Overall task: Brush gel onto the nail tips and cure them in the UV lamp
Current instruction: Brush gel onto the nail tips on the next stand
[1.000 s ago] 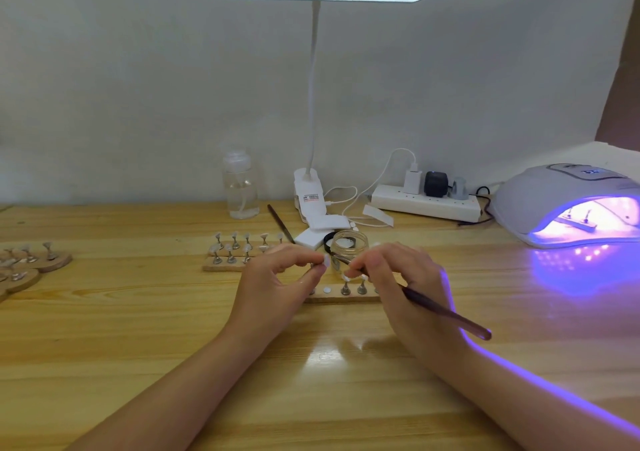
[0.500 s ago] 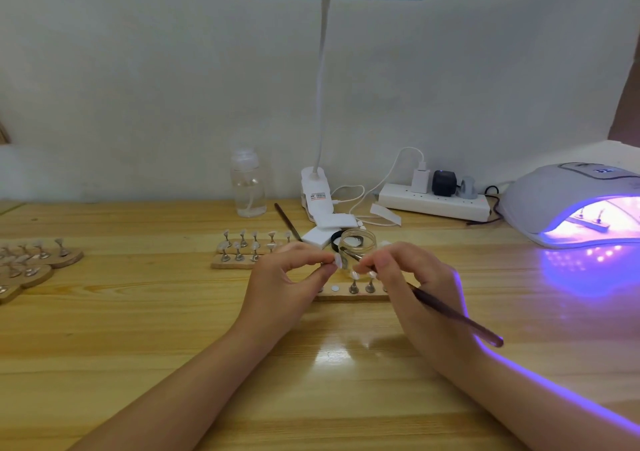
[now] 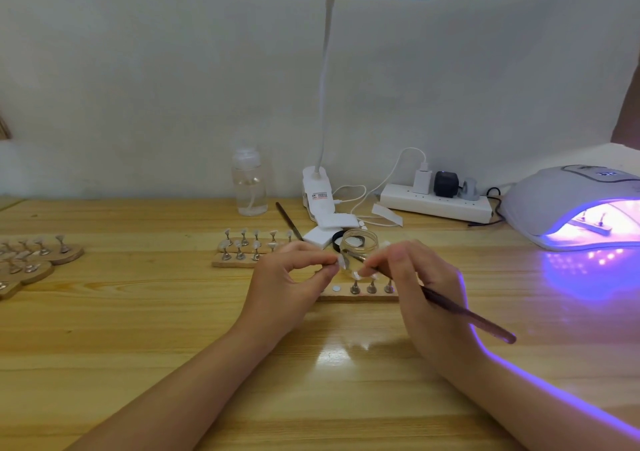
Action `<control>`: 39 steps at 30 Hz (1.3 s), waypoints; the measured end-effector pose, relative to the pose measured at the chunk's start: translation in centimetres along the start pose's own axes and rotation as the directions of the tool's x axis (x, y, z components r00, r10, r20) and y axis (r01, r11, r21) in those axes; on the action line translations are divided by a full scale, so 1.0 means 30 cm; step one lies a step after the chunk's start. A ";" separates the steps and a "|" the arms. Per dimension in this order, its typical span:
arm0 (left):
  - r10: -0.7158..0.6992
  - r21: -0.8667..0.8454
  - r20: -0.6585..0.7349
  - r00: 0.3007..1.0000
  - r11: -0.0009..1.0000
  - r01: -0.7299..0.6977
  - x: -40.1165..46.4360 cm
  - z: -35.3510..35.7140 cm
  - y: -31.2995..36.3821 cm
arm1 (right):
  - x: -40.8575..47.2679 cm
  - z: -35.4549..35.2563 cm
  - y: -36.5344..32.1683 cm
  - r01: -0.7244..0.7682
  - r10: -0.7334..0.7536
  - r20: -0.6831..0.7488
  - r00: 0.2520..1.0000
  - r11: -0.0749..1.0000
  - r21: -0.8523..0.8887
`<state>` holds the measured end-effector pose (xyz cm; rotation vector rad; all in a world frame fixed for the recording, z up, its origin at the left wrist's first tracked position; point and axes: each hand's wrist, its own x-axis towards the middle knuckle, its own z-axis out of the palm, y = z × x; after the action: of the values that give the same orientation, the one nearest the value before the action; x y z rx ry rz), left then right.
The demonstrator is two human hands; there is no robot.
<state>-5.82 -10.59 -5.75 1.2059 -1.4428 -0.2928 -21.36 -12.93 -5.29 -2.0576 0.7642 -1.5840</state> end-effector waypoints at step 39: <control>-0.022 -0.030 0.037 0.999 0.999 0.023 0.001 -0.001 -0.008 | -0.013 0.007 0.023 -0.078 0.074 0.025 0.997 0.959 0.273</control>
<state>-5.67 -10.70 -5.89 1.1977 -1.4524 -0.3527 -21.35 -13.20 -6.04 -1.8178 0.5744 -1.5357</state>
